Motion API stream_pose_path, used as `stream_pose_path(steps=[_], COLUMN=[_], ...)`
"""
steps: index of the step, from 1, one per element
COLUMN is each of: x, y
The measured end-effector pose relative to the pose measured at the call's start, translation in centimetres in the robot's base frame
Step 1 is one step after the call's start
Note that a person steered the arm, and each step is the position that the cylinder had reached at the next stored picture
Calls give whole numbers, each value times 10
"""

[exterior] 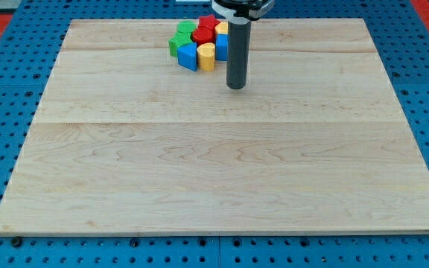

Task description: Push the group of blocks down a bit

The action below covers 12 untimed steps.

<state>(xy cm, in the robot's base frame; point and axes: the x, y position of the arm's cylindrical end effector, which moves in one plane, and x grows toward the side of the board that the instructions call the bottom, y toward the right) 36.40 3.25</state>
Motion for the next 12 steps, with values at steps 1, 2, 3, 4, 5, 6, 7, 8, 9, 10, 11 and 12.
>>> stream_pose_path(steps=[1,2,3,4,5,6,7,8,9,10,11,12], x=[0,1,-2,7,11,-9,-13,-46,-100,-148,-171,-173], y=[0,1,5,22,46,88,153,197,207,205,203,199])
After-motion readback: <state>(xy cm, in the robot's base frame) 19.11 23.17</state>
